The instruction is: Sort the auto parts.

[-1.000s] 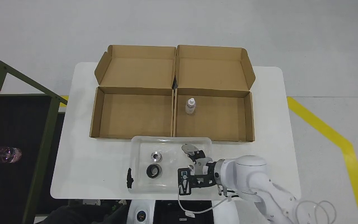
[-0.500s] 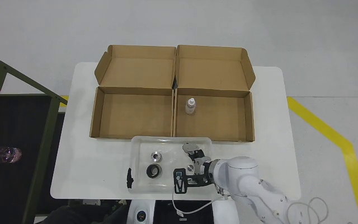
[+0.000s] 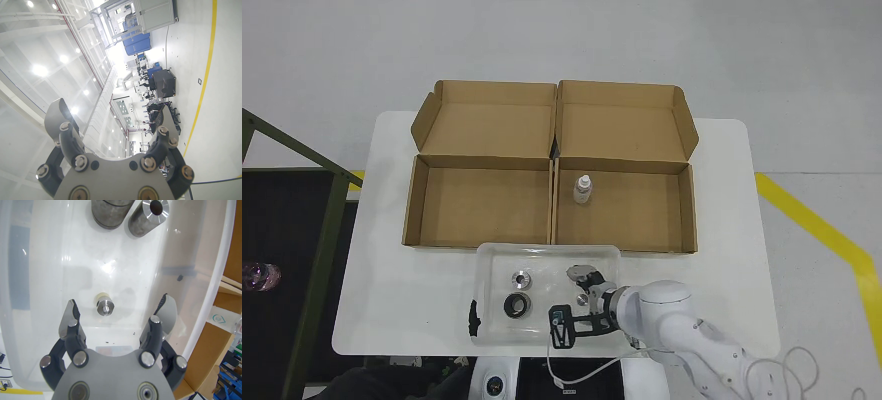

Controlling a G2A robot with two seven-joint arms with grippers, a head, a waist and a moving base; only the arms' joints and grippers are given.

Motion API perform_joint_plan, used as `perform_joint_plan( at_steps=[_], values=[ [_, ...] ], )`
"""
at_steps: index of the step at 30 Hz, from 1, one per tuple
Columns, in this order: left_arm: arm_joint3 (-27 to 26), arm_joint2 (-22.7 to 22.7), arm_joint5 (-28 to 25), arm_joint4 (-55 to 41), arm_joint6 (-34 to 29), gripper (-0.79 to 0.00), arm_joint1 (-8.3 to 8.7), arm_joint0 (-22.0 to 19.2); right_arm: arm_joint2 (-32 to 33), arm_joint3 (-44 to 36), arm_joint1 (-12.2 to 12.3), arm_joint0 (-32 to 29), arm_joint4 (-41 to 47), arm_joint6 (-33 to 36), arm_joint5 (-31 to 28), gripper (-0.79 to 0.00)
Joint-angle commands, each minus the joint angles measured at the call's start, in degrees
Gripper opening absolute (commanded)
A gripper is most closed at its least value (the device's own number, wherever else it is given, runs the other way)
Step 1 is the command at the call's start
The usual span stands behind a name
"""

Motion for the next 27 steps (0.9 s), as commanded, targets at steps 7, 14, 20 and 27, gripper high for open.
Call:
perform_joint_plan(
  at_steps=[7, 14, 20, 27],
  values=[
    [0.0, 0.0, 0.0, 0.0, 0.0, 0.0, 0.0, 0.0, -2.3, 1.5, -0.1, 1.3, -0.9, 0.9, 0.9, -0.289],
    [0.0, 0.0, 0.0, 0.0, 0.0, 0.0, 0.0, 0.0, -3.7, 1.8, 0.1, 2.1, -0.8, 1.9, 1.9, -0.462],
    [0.0, 0.0, 0.0, 0.0, 0.0, 0.0, 0.0, 0.0, -4.9, 2.0, 0.5, 2.5, 0.6, 2.2, 2.1, -0.785],
    [0.0, 0.0, 0.0, 0.0, 0.0, 0.0, 0.0, 0.0, -4.8, 0.7, 1.0, 3.2, 3.9, 2.3, 2.2, -0.785]
  ],
)
